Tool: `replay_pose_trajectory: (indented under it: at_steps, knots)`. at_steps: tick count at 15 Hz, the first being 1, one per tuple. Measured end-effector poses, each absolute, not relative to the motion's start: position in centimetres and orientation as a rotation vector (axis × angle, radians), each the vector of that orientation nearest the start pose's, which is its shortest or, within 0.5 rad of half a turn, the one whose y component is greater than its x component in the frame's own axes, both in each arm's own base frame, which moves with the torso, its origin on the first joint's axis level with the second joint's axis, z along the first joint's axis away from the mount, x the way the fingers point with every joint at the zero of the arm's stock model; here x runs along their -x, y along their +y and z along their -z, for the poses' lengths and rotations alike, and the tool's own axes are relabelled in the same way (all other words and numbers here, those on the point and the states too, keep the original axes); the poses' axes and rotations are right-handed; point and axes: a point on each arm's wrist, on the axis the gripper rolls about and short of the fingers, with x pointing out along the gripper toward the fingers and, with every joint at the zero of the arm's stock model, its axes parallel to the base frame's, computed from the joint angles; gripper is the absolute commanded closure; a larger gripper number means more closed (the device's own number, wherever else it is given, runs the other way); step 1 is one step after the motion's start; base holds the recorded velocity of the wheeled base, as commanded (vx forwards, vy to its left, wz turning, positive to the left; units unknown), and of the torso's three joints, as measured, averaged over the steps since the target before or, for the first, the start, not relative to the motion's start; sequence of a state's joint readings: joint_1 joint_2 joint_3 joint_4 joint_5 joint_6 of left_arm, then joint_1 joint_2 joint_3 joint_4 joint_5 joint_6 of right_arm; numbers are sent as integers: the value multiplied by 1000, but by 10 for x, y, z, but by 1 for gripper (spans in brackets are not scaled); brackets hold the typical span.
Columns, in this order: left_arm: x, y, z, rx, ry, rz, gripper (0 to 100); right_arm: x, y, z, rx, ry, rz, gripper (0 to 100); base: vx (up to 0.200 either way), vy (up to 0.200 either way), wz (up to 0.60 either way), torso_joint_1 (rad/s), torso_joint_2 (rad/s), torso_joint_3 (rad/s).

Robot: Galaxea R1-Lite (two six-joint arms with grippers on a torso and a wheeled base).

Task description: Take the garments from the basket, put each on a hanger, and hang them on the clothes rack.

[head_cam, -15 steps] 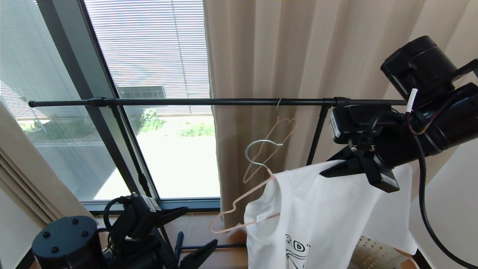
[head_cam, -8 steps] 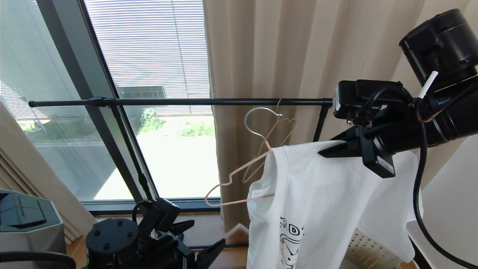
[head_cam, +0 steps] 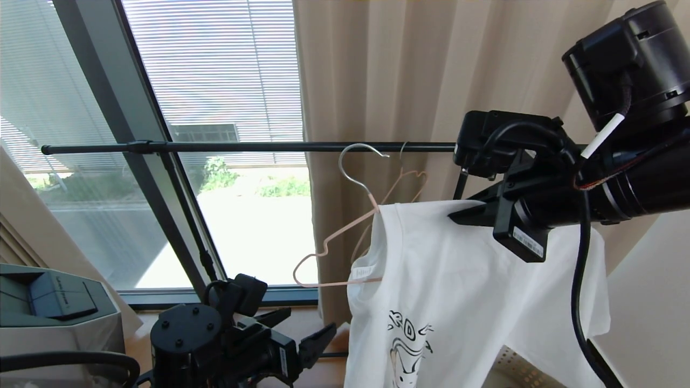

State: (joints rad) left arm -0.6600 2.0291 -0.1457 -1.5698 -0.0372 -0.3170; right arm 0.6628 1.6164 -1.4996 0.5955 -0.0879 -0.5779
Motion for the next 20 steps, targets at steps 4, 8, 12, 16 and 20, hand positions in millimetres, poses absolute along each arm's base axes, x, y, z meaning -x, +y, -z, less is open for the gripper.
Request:
replay_pose_trajectory:
  at_steps: [4,8,12,16,20]
  knots:
    - [-196,-160,-50,208,392,649,0,-213,178,-279,784,411,-628,100,0,0,0,0,0,0]
    - [-203,-167,-51,214,361,621,0,-203,178,-278,788,399,-645,100,0,0,0,0,0,0]
    - [-213,-181,-51,222,318,589,0,-192,179,-281,786,380,-670,100,0,0,0,0,0,0]
    - [-220,-189,-52,261,300,587,0,-185,181,-281,774,374,-688,100,0,0,0,0,0,0]
    - [-220,-194,-50,259,301,597,0,-182,180,-283,771,364,-693,100,0,0,0,0,0,0]
